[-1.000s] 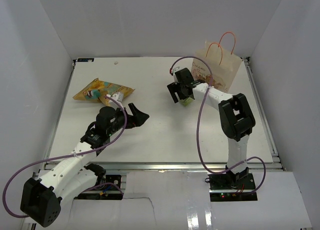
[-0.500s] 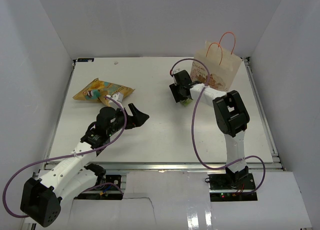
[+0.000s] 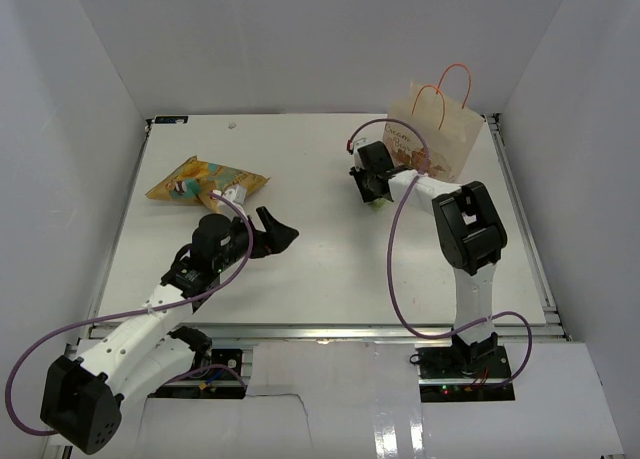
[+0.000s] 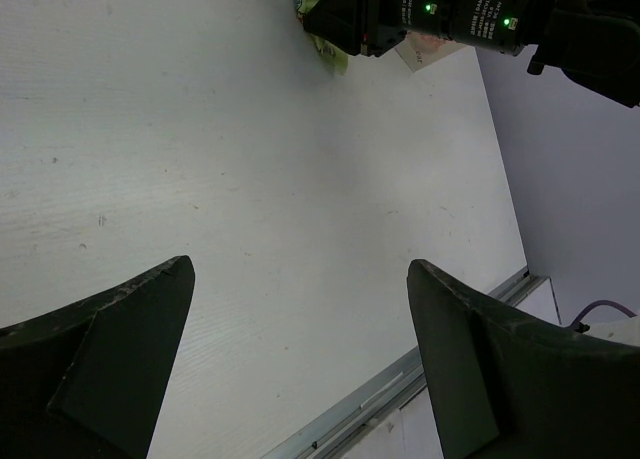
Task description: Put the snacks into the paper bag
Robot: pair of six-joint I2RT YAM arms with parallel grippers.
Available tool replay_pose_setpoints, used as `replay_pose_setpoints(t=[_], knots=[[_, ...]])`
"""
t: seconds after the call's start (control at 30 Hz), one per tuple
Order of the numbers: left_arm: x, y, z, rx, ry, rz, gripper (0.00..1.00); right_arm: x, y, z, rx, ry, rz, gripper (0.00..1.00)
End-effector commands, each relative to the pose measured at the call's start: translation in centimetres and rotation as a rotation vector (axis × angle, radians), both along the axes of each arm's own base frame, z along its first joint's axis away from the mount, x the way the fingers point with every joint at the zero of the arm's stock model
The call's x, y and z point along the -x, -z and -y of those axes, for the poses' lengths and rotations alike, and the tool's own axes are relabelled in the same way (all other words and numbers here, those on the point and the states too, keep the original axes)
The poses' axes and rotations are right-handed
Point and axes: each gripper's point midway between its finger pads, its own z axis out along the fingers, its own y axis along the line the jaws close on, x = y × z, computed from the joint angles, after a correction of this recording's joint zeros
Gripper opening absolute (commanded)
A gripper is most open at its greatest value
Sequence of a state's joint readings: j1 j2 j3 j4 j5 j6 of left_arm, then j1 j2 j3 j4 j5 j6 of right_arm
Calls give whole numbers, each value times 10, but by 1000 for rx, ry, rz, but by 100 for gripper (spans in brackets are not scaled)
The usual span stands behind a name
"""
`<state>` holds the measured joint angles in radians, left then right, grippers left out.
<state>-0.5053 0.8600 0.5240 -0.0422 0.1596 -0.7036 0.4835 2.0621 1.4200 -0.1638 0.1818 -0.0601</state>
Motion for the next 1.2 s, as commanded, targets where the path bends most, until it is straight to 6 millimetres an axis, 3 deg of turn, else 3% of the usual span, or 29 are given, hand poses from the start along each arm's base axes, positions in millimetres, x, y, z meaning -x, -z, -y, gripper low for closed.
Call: replay_pose_setpoints(t=[0.0, 0.03, 0.07, 0.1, 0.13, 0.17, 0.23, 0.27, 0.33, 0.37, 0.4, 0.43, 0.47, 0.57, 0.6, 0.7, 0.73, 0.83, 0.9, 1.0, 1.17], knots=[[2, -10, -1, 22, 8, 40, 98, 4, -30, -10, -62, -71, 52, 18], [2, -11, -1, 24, 10, 46, 98, 8, -31, -10, -63, -89, 52, 16], [2, -13, -2, 24, 8, 54, 98, 10, -50, -12, -80, -112, 87, 14], [3, -15, -2, 27, 6, 61, 98, 15, -58, -17, -95, -177, 97, 8], [4, -16, -2, 28, 7, 66, 98, 23, -62, -17, -99, -214, 100, 8], [4, -16, -3, 26, 6, 70, 98, 35, -94, -31, -172, -314, 141, 8], [5, -20, -4, 30, 2, 85, 98, 55, -123, -40, -195, -509, 206, 8], [5, -21, -5, 31, 3, 90, 98, 77, -157, -47, -283, -634, 256, 8], [6, -21, -5, 32, 5, 100, 98, 98, -189, -42, -340, -774, 303, 8], [6, -20, -5, 31, 6, 100, 98, 113, -224, -47, -403, -856, 359, 8], [7, -17, -5, 25, 10, 97, 98, 116, -240, -45, -422, -874, 379, 8], [5, -25, -4, 40, 14, 126, 98, 118, -255, -35, -445, -870, 382, 8], [5, -24, -3, 40, 16, 125, 98, 128, -294, -36, -503, -935, 441, 8], [4, -25, -2, 39, 20, 127, 98, 129, -351, -11, -592, -955, 507, 8], [4, -26, -2, 41, 21, 129, 98, 127, -388, -3, -583, -960, 586, 8], [5, -25, -2, 39, 25, 130, 98, 109, -442, 32, -607, -865, 678, 8], [4, -26, -2, 40, 23, 131, 98, 98, -453, 52, -607, -806, 703, 8], [6, -25, -3, 39, 22, 132, 98, 73, -472, 91, -663, -686, 731, 8], [6, -27, -4, 42, 19, 137, 98, 56, -468, 107, -707, -624, 708, 8], [7, -26, -5, 44, 11, 127, 98, 38, -448, 132, -750, -558, 662, 8], [2, -21, -10, 37, -39, 84, 98, 17, -387, 141, -757, -505, 544, 8]])
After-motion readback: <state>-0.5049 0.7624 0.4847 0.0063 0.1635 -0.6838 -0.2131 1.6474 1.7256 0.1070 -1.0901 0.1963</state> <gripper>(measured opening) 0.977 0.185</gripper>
